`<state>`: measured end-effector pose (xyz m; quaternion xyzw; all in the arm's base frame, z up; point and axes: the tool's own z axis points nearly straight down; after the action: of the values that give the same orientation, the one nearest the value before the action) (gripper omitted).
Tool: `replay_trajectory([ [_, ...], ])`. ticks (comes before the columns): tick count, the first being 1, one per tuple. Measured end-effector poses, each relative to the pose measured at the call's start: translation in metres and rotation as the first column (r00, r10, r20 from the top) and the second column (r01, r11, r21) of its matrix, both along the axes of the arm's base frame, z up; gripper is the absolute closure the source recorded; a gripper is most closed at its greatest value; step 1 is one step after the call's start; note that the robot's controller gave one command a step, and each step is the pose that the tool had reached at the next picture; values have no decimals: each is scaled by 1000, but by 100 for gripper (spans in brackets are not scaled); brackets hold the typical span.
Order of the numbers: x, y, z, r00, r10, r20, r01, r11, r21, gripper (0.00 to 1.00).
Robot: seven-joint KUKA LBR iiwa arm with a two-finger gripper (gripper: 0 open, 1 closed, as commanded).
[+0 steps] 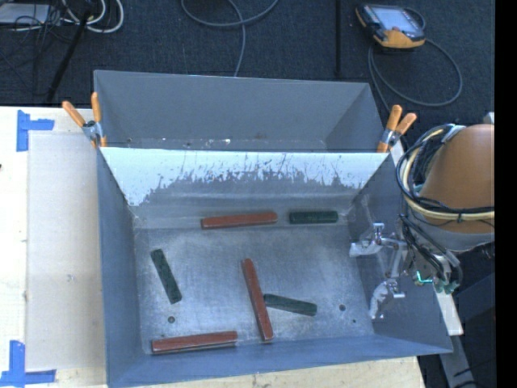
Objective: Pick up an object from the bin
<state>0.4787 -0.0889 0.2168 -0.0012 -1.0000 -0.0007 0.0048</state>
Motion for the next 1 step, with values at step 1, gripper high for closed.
replay_trajectory([
  [1, 2, 1, 4, 1000, 4, 8, -4, 1000, -1, 0],
])
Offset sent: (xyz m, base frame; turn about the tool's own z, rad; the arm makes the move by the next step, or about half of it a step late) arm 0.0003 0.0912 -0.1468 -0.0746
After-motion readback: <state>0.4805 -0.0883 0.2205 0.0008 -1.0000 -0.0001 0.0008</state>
